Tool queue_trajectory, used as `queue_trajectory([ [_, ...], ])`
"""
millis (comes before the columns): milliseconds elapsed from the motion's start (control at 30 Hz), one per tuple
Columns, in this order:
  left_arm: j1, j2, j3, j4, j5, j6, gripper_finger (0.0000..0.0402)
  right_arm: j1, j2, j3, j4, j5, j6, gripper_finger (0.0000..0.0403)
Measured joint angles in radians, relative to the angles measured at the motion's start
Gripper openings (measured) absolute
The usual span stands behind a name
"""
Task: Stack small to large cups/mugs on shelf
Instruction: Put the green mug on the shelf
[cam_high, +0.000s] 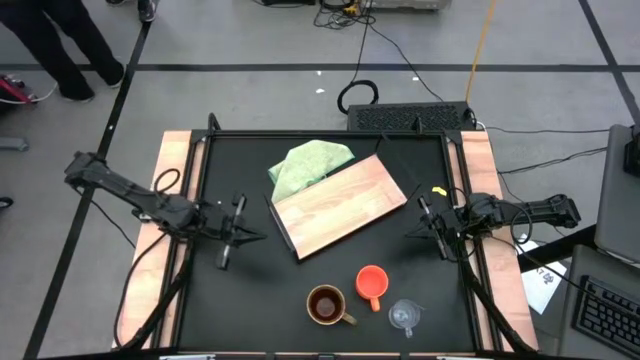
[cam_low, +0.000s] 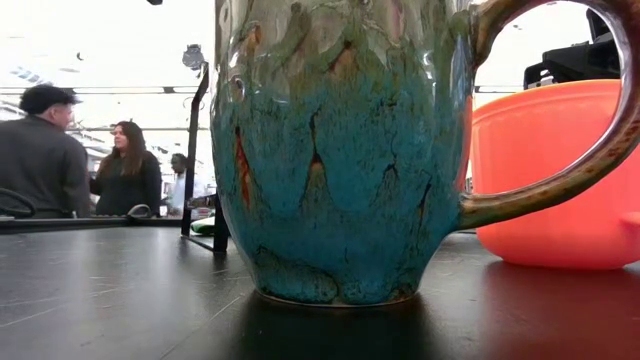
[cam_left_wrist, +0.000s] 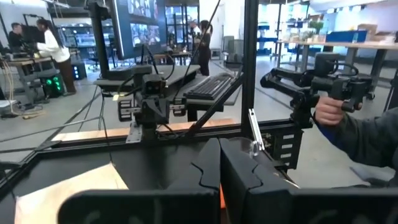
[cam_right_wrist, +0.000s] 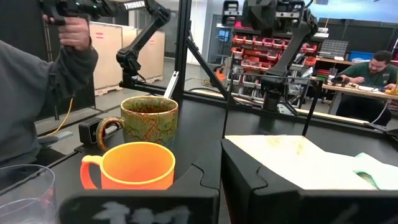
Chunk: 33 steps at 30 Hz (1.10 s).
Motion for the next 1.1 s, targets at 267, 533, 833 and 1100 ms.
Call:
queue_trajectory([
  [267,0.000,0.145,0.101,0.013,0.000,-0.004,0.0001,0.000,0.000,0.000,0.002,0.000,0.003,0.0000],
  [533,0.000,0.284,0.172,0.065,0.102,-0.029,0.0000,0.000,0.000,0.000,0.003,0.000,0.003,0.0000],
  [833,0.000,0.405,0.230,0.078,0.147,-0.062,0.0000,0.000,0.000,0.000,0.005,0.000,0.003,0.0000],
  [1100,0.000,0.506,0.309,0.075,0.185,-0.098,0.0000,0.000,0.000,0.000,0.007,0.000,0.001,0.0000],
])
